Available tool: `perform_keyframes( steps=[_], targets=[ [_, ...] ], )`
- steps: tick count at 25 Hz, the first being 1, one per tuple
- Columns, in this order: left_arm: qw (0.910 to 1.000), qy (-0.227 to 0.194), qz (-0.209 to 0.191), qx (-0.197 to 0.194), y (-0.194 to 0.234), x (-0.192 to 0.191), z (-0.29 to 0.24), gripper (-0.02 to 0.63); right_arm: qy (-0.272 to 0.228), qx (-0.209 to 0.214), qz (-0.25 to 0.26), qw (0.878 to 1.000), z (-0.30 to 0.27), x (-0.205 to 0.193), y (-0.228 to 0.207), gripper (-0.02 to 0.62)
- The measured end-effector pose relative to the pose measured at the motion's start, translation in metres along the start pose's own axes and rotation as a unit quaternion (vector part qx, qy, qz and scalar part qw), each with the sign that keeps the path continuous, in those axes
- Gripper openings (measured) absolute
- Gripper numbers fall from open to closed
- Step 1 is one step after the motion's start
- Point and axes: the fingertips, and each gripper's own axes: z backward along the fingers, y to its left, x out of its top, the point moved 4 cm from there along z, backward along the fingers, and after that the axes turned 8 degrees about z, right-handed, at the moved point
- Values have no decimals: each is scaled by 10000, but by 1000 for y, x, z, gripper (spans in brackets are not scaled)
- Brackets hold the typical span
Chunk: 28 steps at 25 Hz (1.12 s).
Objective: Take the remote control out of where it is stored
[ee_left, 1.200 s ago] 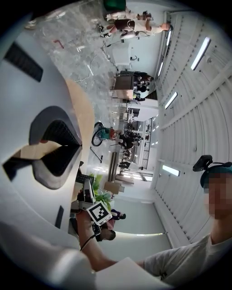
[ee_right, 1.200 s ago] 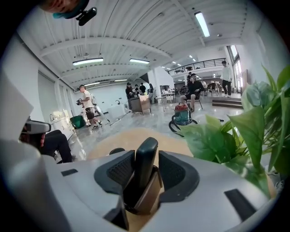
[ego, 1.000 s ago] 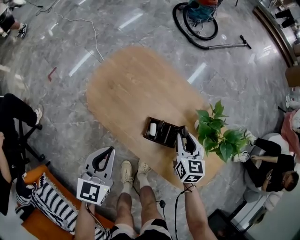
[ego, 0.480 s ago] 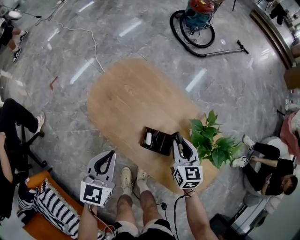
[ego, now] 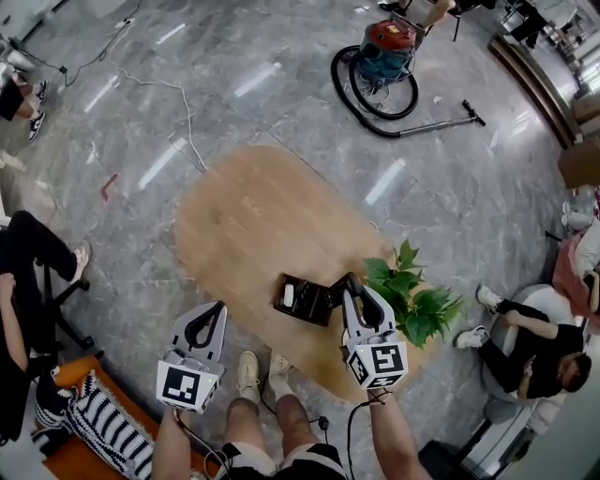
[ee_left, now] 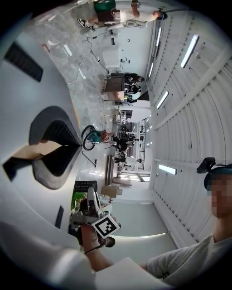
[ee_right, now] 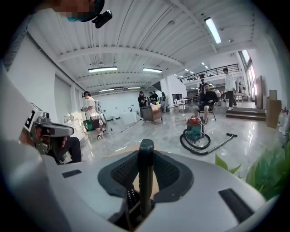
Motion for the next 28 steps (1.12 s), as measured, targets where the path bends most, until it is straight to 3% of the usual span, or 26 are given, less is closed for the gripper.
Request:
perform_keyframes(
  steps=[11,15,19,28],
  targets=[
    [9999,-106,69,80,13,9,-7,5,-390,20,345,9986,-22,49,-2,98],
    [10000,-1,44,76,31,4,-6,5,-538,30,447,9976,-37,65,11,98],
    [9999,-167,41,13,50,13,-9,5,-628,4,576,9964,-52,78,25,98],
    [9996,-230,70,-175,106,27,0,5,-542,-132,639,9964,-84,86,73,98]
  ],
)
